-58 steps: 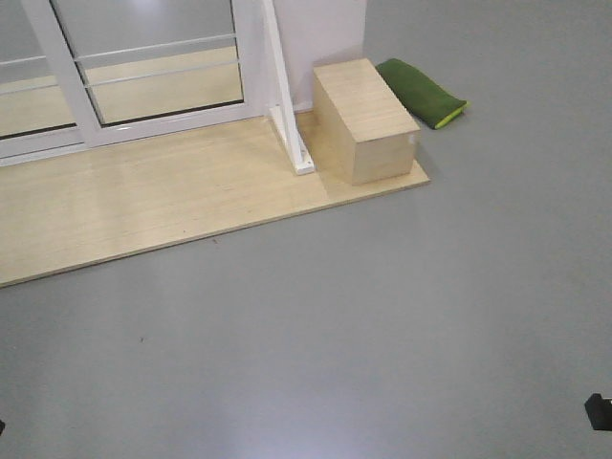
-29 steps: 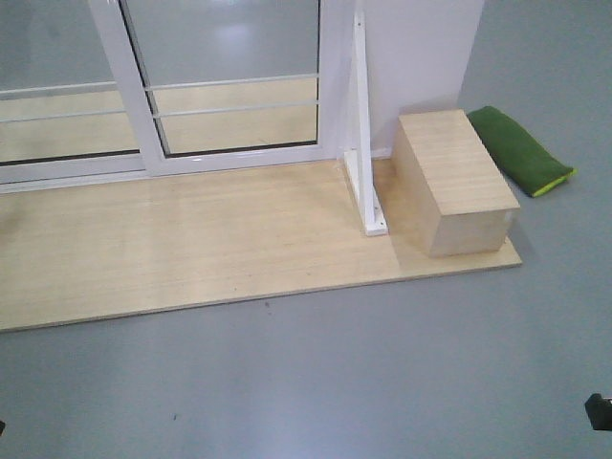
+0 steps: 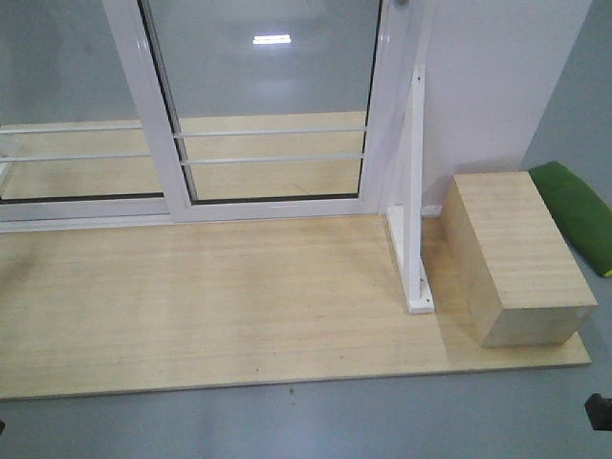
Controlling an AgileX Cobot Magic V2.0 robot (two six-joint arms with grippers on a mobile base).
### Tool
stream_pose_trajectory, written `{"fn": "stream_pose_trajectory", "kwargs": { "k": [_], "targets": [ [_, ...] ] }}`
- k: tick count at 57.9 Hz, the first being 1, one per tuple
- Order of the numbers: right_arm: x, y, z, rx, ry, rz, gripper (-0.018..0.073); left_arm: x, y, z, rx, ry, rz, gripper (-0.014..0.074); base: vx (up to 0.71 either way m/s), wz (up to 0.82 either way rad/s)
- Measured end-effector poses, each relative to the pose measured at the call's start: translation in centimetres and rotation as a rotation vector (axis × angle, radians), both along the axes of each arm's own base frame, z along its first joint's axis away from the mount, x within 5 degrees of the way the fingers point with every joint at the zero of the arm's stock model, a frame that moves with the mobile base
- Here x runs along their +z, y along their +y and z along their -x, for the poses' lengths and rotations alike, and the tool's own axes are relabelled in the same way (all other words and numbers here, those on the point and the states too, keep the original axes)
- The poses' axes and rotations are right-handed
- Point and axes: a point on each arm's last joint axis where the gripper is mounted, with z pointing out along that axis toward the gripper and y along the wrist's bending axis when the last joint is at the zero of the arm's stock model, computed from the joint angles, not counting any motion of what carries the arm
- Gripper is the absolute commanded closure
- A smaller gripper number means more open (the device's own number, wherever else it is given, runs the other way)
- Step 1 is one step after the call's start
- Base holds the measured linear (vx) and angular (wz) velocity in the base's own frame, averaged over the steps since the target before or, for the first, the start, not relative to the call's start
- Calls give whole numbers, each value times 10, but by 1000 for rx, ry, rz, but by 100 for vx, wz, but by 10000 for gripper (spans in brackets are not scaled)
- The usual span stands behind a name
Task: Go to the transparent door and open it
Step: 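Drive forward onto the wooden threshold up to the glass door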
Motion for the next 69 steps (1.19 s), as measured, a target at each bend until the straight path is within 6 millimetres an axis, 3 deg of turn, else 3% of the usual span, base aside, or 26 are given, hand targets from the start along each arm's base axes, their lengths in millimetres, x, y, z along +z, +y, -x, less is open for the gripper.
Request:
{"fn": "stream_pose_trajectory", "kwargs": {
  "k": [69],
  "targets": [
    [0, 0, 0, 0, 0, 0, 564, 0, 0, 0, 0, 0, 0, 601, 39, 4]
  ]
}}
